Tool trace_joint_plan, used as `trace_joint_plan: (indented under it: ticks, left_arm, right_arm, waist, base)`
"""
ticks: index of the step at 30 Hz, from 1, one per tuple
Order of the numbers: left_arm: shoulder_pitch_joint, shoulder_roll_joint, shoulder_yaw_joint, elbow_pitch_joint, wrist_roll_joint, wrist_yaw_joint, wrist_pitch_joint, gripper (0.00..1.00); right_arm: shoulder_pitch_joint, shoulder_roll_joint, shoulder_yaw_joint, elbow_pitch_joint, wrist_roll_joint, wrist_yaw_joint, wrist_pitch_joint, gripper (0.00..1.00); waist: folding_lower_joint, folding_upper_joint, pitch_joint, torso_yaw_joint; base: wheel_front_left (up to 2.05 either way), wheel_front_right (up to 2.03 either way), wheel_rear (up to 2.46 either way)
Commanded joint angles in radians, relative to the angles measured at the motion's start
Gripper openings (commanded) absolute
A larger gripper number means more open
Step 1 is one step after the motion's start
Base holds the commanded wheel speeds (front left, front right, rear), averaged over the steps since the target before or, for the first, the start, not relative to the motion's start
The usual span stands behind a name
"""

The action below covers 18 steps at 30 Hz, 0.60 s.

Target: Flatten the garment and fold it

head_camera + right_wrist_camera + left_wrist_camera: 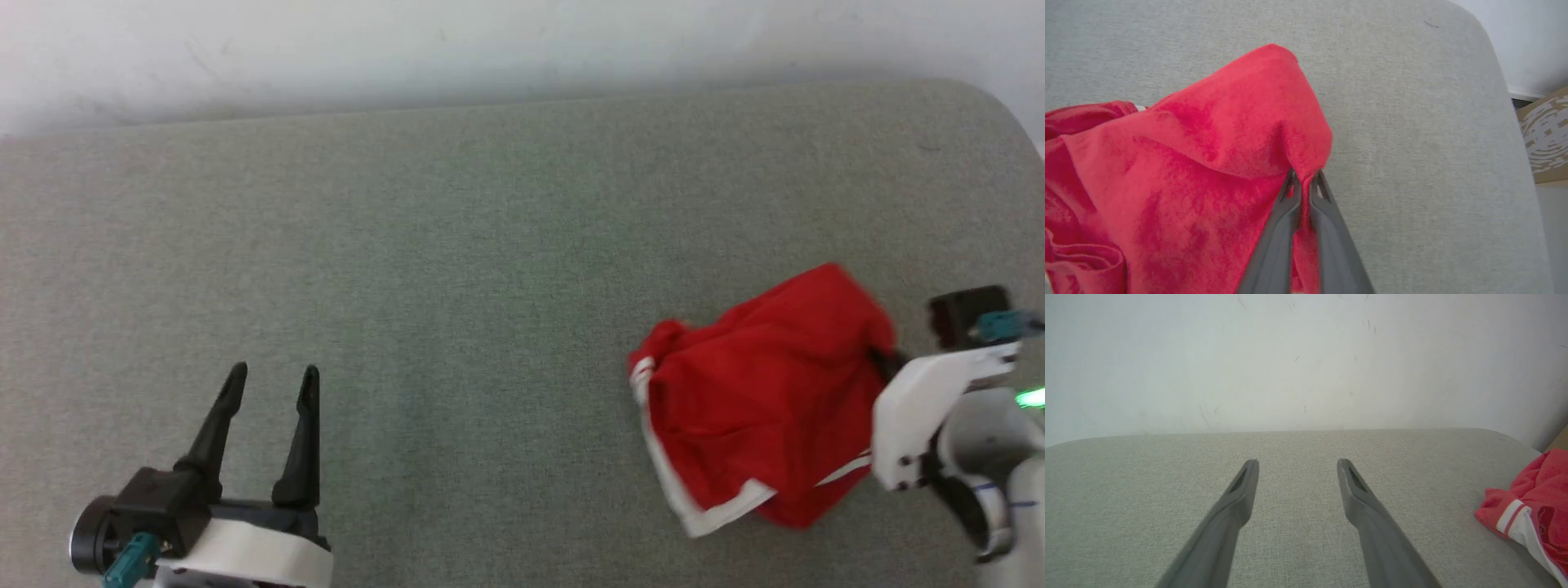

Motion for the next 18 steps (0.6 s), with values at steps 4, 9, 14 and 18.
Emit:
trace_joint_plan:
  ticks: [4, 9, 14, 18]
  left_arm:
    - [-0.043, 0.017, 0.008, -0.021, 0.015, -0.008, 0.003, 1.00]
    - [-0.076, 0.032, 0.013, -0.040, 0.021, -0.014, 0.006, 1.00]
    - [-0.115, 0.046, 0.023, -0.058, 0.028, -0.017, 0.010, 1.00]
    - [-0.143, 0.056, 0.027, -0.070, 0.031, -0.026, 0.010, 1.00]
  right_arm:
    - [-0.055, -0.068, -0.073, -0.026, -0.056, -0.001, 0.037, 0.00]
    - [-0.103, -0.122, -0.143, -0.036, -0.093, -0.001, 0.062, 0.00]
    - [-0.138, -0.154, -0.198, -0.028, -0.137, -0.001, 0.075, 0.00]
    - [-0.154, -0.157, -0.232, -0.001, -0.173, -0.001, 0.065, 0.00]
  waist:
    - [-0.0001, 0.0000, 0.067, -0.042]
    - [-0.0001, 0.0000, 0.131, -0.077]
    - [-0.0001, 0.0000, 0.192, -0.105]
    - [-0.0001, 0.0000, 0.228, -0.116]
  base:
    - [0.00, 0.00, 0.00]
    - [0.00, 0.00, 0.00]
    - [0.00, 0.00, 0.00]
    - [0.00, 0.00, 0.00]
